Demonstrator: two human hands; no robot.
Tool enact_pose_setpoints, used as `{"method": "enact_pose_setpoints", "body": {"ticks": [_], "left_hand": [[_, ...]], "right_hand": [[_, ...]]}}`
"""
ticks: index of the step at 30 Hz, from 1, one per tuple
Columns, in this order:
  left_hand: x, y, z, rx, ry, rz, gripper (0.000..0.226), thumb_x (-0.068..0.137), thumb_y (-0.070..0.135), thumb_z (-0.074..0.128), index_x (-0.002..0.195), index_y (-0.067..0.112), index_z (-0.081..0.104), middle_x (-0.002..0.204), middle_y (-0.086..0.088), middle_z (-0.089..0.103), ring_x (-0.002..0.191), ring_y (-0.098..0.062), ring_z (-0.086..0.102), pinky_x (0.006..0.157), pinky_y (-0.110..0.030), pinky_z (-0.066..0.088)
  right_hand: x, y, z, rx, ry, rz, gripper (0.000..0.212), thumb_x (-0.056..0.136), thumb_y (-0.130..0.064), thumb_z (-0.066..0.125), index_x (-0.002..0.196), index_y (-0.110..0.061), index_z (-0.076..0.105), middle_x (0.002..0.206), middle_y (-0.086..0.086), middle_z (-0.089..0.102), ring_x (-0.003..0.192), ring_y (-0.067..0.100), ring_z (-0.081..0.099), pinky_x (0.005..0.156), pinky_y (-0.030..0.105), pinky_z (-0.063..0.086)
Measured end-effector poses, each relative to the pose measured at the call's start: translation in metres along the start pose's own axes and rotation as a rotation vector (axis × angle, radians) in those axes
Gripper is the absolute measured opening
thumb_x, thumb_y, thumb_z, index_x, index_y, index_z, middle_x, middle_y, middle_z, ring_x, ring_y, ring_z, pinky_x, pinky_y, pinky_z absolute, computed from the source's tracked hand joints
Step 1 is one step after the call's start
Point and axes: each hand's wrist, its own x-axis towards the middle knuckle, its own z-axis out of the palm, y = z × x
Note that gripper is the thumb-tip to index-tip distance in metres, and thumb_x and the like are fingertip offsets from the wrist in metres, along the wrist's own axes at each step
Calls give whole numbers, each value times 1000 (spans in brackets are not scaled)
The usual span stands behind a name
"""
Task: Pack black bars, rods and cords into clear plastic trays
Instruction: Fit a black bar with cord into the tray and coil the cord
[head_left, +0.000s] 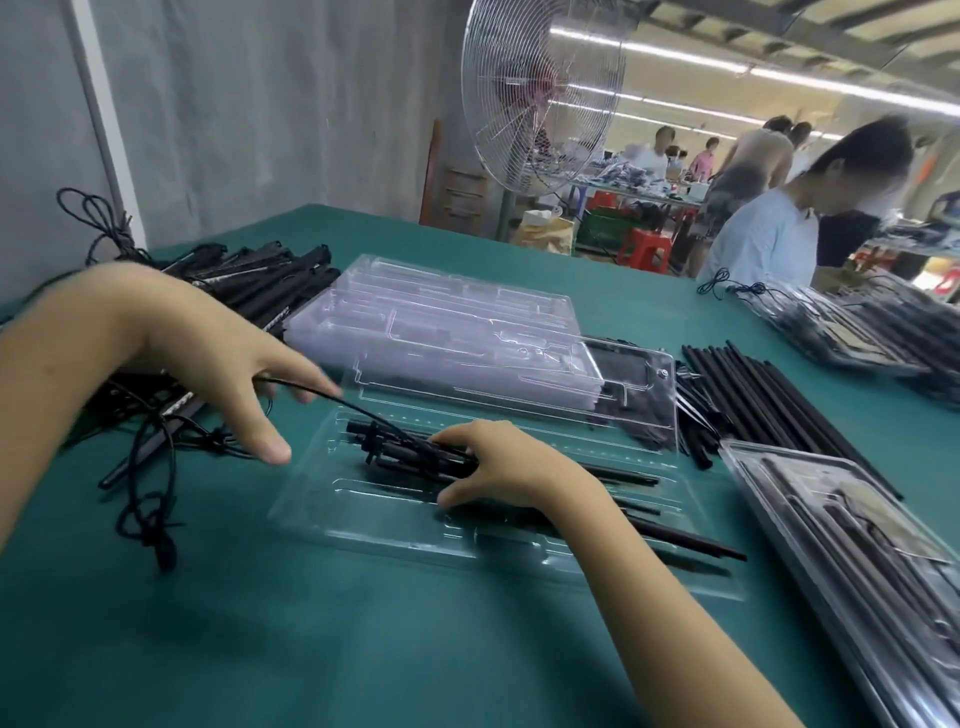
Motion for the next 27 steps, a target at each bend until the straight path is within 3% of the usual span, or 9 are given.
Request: {"method": "enact_pose_setpoints", "body": {"ticks": [2, 4, 5, 7, 9, 11, 17, 22, 27], "left_hand": [[-6, 9, -2, -219, -83, 309, 91, 49, 55, 74, 127, 69, 29, 136, 41, 35, 131, 14, 29, 93, -7, 40], [2, 16, 1, -441, -104, 550, 102, 50, 70, 67, 142, 48, 27, 144, 27, 36, 134, 2, 34, 93, -15, 45], [8, 22, 3, -580, -100, 568, 105, 54, 86, 55, 144, 36, 33, 145, 15, 43, 133, -8, 41, 91, -21, 48], [27, 30, 14, -746, 100, 494, 96, 59, 88, 42, 131, 25, 52, 123, 4, 64, 112, -19, 61, 80, -26, 53], [52, 38, 29, -520, 450, 418, 45, 79, 66, 49, 109, 36, 63, 100, 14, 70, 93, -10, 67, 76, -22, 51], [68, 43, 47, -109, 628, 361, 3, 87, 44, 59, 89, 46, 60, 91, 21, 63, 86, 2, 60, 77, -15, 45], [96, 36, 72, -98, 845, 378, 30, 85, 21, 66, 78, 46, 52, 86, 17, 55, 78, 3, 51, 66, -10, 37], [108, 30, 82, -169, 895, 382, 33, 87, 13, 62, 82, 44, 50, 89, 15, 53, 85, 3, 46, 70, -14, 35], [113, 26, 92, -246, 964, 369, 36, 90, 7, 58, 81, 41, 52, 86, 9, 56, 89, 0, 43, 73, -12, 33]], "right_hand": [[2, 1, 1, 16, -9, -2, 65, 84, -30, 69, 141, -18, 42, 145, 0, 44, 131, 19, 41, 100, 28, 33], [4, 0, 2, 29, -13, -11, 58, 87, -31, 65, 139, -20, 44, 143, 0, 46, 129, 19, 43, 97, 26, 34], [5, 0, 2, 26, -14, -16, 55, 88, -32, 63, 139, -21, 45, 142, 0, 48, 129, 19, 44, 97, 26, 34], [5, -2, 3, 9, -15, -18, 52, 91, -32, 60, 139, -21, 45, 141, 1, 48, 128, 19, 45, 97, 26, 35], [5, -4, 4, -14, -16, -21, 49, 93, -28, 57, 140, -18, 45, 141, 2, 49, 128, 20, 45, 99, 26, 35], [5, -5, 4, -32, -11, -26, 47, 93, -23, 56, 139, -16, 47, 139, 4, 51, 127, 21, 46, 100, 27, 35], [-1, -3, -6, 32, -39, 38, 56, 84, -3, 50, 136, -25, 49, 112, 2, 57, 98, 20, 54, 77, 25, 40], [-9, 3, -16, 29, -64, 70, 60, 79, 1, 55, 131, -30, 52, 107, 0, 49, 91, 21, 55, 76, 32, 49], [-13, 14, -21, -31, -59, 114, 56, 80, 3, 57, 129, -24, 53, 102, -5, 44, 86, 17, 46, 71, 28, 39]]}}
